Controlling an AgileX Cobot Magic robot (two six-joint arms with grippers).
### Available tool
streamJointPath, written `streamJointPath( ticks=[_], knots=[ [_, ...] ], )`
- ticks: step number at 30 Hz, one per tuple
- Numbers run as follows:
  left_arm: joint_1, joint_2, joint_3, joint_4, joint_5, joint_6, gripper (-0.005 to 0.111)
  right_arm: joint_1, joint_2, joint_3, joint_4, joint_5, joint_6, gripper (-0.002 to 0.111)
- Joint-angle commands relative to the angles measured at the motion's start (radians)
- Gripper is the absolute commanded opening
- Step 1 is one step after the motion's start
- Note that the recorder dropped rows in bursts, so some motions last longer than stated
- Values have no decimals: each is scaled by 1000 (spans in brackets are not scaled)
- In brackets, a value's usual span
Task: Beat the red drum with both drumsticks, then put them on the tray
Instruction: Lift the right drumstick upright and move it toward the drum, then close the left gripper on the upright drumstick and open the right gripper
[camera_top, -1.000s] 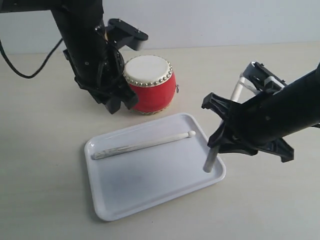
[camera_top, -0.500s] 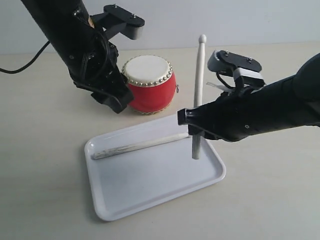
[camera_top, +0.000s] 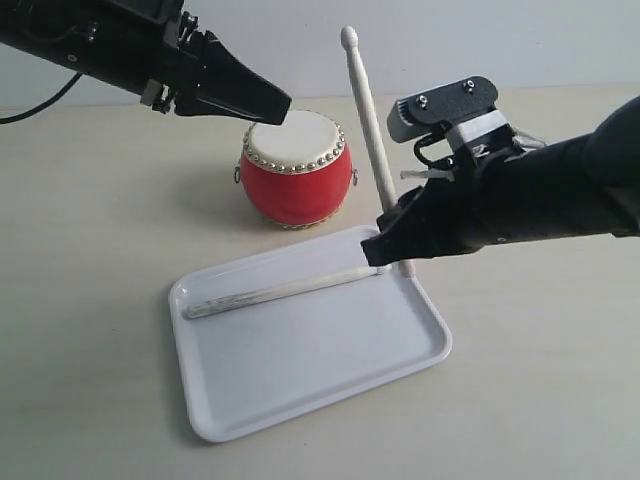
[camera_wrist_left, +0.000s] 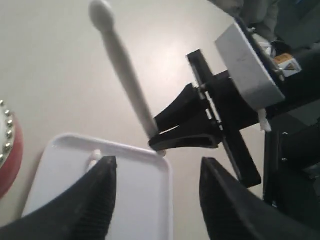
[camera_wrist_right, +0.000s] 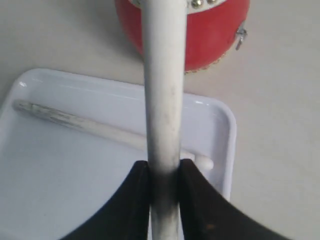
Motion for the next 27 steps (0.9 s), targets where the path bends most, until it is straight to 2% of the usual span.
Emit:
streamJointPath(
  ticks=[1, 6, 14, 27],
  knots=[
    [3, 2, 55, -119, 18, 162, 51, 2, -9, -89, 172, 122, -118, 0],
    [16, 2, 62, -111, 18, 173, 50, 2, -9, -122, 454, 252, -371, 0],
    [33, 2, 62, -140, 37, 183, 50, 2, -9, -122, 653, 427, -550, 0],
    [33, 2, 62, -217, 65, 221, 50, 2, -9, -122, 732, 562, -680, 0]
  ],
)
